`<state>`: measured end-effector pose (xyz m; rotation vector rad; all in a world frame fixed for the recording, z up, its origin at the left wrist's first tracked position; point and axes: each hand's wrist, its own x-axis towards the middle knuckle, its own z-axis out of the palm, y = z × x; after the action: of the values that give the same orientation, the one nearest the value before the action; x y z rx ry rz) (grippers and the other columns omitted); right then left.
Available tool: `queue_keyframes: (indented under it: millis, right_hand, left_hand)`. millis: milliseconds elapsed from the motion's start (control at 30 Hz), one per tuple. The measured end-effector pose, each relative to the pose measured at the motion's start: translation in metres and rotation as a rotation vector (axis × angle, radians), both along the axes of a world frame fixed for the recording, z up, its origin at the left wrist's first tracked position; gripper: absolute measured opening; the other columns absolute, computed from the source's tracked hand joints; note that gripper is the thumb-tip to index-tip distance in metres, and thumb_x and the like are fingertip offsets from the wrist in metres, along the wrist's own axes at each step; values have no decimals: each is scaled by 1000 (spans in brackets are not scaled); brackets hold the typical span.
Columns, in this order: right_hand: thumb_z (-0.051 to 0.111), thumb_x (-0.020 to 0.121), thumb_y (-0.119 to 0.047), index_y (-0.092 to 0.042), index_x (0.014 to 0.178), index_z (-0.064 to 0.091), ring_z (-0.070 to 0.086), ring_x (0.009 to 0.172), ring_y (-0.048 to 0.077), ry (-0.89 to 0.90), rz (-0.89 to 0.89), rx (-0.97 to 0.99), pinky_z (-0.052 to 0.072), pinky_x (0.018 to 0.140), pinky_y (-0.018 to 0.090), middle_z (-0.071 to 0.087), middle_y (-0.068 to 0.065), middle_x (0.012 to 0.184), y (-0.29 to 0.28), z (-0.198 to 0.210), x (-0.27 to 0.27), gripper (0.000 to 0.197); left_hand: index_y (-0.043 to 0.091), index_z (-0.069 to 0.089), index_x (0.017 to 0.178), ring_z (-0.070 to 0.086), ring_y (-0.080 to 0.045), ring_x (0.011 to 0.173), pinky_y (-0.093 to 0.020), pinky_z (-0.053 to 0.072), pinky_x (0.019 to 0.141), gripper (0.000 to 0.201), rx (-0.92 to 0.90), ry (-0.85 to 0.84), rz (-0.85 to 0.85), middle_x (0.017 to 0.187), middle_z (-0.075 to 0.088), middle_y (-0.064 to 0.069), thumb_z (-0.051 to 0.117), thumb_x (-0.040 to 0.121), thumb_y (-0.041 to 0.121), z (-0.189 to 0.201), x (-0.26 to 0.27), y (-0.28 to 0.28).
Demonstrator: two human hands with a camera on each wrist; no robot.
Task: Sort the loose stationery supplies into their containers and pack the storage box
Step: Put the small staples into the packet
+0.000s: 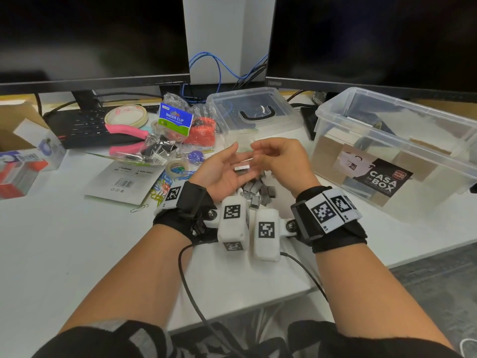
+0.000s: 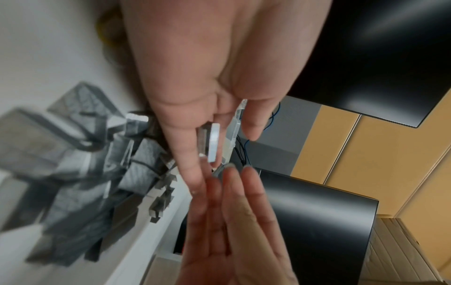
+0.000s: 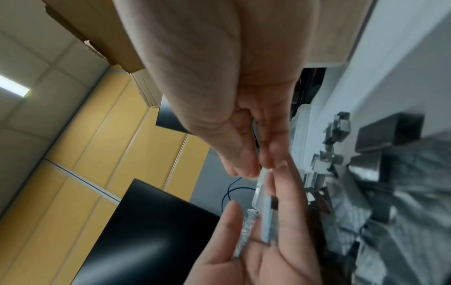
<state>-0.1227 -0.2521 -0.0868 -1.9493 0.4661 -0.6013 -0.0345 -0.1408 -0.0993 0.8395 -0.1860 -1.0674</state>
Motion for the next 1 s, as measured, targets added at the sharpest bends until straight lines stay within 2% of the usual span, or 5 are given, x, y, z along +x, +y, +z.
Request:
queue_keyframes:
  millis: [167,333,667,867,1000]
  right_hand:
    - [71,80,-12,-13,84,70,62,79,16,200,-125,-106,52,82,32,68,3,83,-8,0,-16,4]
    - [78,74,-26,-14,101,70,54,80,8,582,50,-202,39,76,22,59,-5,92,-6,7,-29,30]
    - [77,76,-19,-15,92,72,50,52,0,527,98,-221,34,45,1,57,-9,65,-3,4,-30,17]
    - [75,77,-14,-16,68,66,46,35,-6,551,90,-218,35,41,5,58,-7,55,-2,5,-30,13]
    - [75,78,-14,-12,80,70,53,51,-2,524,82,-240,41,57,12,60,-7,65,2,6,-34,6]
  left_hand:
    - [-11,55,104,63,-34,91,-37,56,80,30,-24,91,108,104,61,-26,42,98,15,-1,4,3]
    - [-10,56,104,64,-34,90,-34,58,71,28,-26,90,129,103,63,-25,43,98,14,-1,5,4]
    - [-8,56,99,63,-32,89,-39,48,87,25,23,32,113,101,62,-23,41,99,13,2,1,6]
    - [-7,57,99,63,-32,90,-38,47,88,26,26,19,107,101,62,-22,41,99,14,2,0,7]
    - [-7,57,99,63,-31,89,-37,47,88,25,21,7,108,100,62,-22,41,99,13,2,-1,7]
